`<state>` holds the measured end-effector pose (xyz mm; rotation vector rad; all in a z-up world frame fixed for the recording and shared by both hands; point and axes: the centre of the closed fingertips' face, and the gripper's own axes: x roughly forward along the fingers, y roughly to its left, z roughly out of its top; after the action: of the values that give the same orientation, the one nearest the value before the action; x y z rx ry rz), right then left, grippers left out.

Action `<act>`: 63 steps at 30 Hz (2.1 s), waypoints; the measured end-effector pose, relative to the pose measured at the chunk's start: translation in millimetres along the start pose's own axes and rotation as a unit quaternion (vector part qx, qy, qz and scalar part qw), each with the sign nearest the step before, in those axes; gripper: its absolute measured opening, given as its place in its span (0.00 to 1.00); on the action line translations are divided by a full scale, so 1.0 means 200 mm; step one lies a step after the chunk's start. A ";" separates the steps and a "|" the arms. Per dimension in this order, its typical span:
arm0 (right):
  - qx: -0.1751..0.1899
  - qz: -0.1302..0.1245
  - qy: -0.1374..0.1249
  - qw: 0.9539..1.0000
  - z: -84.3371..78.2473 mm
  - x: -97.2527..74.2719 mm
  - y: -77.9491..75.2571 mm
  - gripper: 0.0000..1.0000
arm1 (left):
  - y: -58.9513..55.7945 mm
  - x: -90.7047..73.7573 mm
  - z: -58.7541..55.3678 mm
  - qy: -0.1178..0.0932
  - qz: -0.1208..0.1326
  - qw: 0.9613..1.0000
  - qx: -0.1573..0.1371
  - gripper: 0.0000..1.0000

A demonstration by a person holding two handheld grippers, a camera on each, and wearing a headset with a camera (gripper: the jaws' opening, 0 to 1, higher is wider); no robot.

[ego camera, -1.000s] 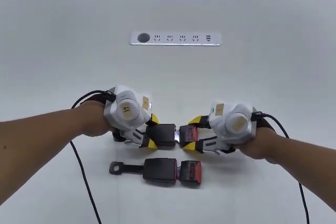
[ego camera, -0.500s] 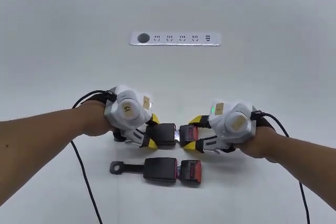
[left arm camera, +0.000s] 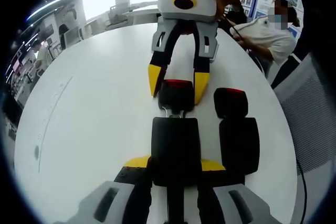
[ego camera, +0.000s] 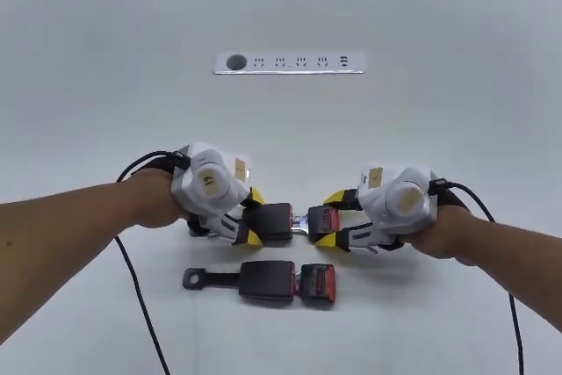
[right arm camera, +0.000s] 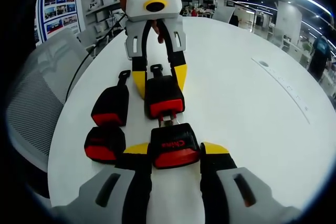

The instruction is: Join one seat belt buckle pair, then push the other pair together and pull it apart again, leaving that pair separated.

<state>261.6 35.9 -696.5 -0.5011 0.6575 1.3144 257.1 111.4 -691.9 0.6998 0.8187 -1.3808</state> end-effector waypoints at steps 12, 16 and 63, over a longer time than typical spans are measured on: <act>-0.001 -0.001 0.003 1.000 -0.07 -0.08 0.00 0.34 | 0.00 0.00 -0.01 0.000 -0.001 1.000 0.000 0.33; 0.000 -0.003 0.003 1.000 -0.08 -0.11 -0.01 0.34 | 0.01 0.00 -0.01 0.001 -0.001 1.000 0.000 0.33; 0.032 -0.024 0.010 0.999 -0.35 -0.43 -0.08 0.35 | 0.00 0.00 0.00 0.003 -0.006 1.000 0.005 0.33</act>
<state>255.5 -75.6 -689.1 -0.4747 0.6978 1.2399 256.4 111.4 -691.0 0.7091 0.8214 -1.3947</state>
